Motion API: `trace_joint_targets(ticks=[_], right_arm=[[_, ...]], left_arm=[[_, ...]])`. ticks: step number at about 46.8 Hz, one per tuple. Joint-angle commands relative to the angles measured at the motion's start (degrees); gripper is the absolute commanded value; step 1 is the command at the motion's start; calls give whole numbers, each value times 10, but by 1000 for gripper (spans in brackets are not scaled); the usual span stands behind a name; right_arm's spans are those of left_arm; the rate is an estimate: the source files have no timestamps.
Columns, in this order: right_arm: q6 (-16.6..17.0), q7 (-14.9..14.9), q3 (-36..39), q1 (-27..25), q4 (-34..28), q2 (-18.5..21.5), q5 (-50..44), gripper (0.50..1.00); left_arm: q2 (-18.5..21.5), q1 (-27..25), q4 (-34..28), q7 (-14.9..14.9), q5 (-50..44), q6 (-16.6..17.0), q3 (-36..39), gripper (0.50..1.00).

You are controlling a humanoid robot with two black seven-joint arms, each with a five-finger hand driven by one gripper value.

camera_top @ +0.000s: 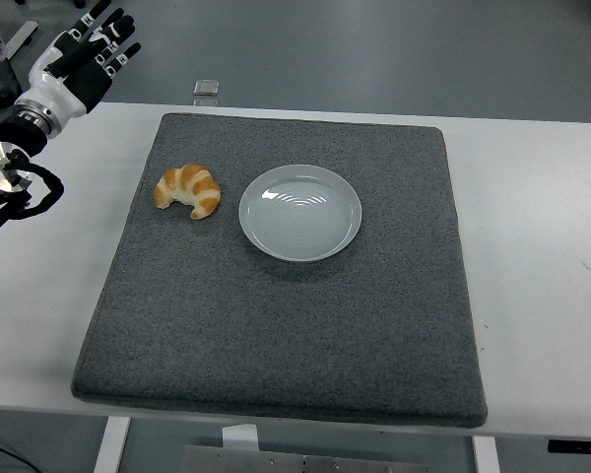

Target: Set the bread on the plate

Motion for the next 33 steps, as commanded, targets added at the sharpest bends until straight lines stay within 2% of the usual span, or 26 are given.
trace_joint_targets(ticks=[1,7,24,33], right_arm=[[0,0,0,0,0,0,0,954],[0,0,0,-1,0,0,0,954],[0,0,0,-1,0,0,0,954],[0,0,0,-1,0,0,0,954]], left_arm=[[0,-1,-1,0,0,1,1,994],[1,-1,-2,1,1,10,9,994],[4,-7,1,1,1,-3,11,994],[37,-20,-2,1,2,-13,31,994]])
